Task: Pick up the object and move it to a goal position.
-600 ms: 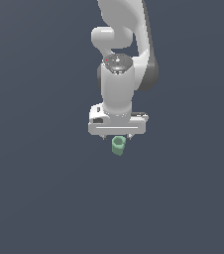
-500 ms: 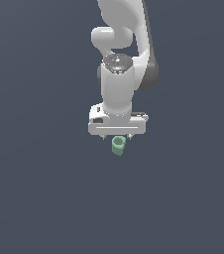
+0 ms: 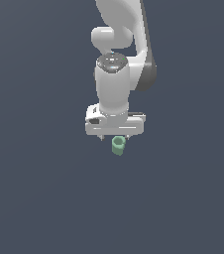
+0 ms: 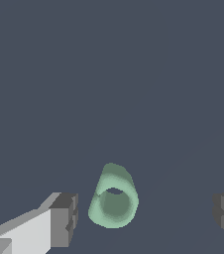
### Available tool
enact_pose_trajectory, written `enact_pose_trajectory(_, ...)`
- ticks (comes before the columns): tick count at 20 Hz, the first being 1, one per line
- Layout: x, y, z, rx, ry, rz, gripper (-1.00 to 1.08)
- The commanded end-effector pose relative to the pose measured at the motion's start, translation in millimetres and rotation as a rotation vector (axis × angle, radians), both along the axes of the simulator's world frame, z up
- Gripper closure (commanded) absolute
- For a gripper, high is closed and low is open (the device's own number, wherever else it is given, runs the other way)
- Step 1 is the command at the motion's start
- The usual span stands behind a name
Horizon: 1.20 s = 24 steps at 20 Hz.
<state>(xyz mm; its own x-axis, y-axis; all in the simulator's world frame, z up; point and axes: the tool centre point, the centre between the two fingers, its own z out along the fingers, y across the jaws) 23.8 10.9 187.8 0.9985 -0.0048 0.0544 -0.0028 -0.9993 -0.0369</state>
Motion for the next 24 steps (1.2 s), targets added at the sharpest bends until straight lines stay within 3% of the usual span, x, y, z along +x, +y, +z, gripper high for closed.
enact_pose_trajectory(1,0,0,0,0.001,0.000,0.002,-0.92)
enact_pose_trajectory(11,-9,5,-17,-0.003,0.013,-0.064,-0.92)
enact_pose_trajectory(24,-42,17,-67,-0.020,0.050,-0.274,-0.92)
